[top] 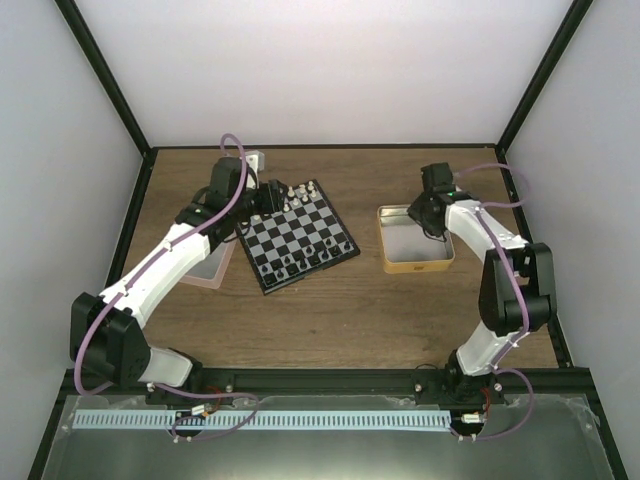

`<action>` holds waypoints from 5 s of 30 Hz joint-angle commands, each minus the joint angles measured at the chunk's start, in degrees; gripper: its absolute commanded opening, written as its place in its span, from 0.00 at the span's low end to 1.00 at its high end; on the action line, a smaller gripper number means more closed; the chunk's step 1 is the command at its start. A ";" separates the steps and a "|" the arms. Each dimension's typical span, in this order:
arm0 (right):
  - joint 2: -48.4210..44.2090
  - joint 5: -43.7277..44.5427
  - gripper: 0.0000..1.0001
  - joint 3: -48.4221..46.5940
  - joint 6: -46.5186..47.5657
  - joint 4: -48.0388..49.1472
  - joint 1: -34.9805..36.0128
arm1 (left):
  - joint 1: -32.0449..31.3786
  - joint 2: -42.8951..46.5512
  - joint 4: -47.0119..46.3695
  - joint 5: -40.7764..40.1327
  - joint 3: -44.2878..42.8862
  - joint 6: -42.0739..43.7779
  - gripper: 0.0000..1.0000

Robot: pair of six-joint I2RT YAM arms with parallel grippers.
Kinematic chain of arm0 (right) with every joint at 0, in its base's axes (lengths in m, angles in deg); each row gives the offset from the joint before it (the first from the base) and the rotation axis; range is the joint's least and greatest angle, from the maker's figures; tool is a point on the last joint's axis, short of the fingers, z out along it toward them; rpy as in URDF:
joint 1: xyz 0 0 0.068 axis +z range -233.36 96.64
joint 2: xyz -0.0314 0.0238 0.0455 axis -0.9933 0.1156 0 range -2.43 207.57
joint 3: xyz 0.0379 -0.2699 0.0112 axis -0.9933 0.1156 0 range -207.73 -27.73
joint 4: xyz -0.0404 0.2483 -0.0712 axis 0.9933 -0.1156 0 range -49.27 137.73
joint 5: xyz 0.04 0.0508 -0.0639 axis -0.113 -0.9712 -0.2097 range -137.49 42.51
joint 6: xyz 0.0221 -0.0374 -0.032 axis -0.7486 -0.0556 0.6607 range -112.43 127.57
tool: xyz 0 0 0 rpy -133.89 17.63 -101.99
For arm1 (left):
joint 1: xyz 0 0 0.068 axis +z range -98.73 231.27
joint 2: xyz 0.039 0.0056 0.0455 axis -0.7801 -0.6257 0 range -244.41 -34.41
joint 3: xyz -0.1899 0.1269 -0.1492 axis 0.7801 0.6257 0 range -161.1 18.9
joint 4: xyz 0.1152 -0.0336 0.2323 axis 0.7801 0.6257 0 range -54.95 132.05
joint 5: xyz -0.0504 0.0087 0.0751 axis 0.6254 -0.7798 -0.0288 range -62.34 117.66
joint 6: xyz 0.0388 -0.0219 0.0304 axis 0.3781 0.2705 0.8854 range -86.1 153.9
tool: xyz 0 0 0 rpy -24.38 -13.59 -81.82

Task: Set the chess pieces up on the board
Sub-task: Adjust the storage box at the center of the board, then pick up the chess piece from the storage box, then place the chess piece on the chessboard, then pick up the chess piece from the chessboard.

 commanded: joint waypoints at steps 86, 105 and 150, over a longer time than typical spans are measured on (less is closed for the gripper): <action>30.37 -32.81 0.03 -39.08 2.61 -16.37 18.02 | 4.03 -0.93 1.15 7.41 1.06 3.48 0.61; 34.69 -31.14 0.20 -41.54 0.91 -16.48 18.06 | 4.01 -2.17 1.68 9.77 1.37 4.24 0.61; 35.21 -8.71 0.24 -45.16 17.65 -18.07 25.35 | 4.08 -2.31 1.78 6.92 1.26 3.75 0.61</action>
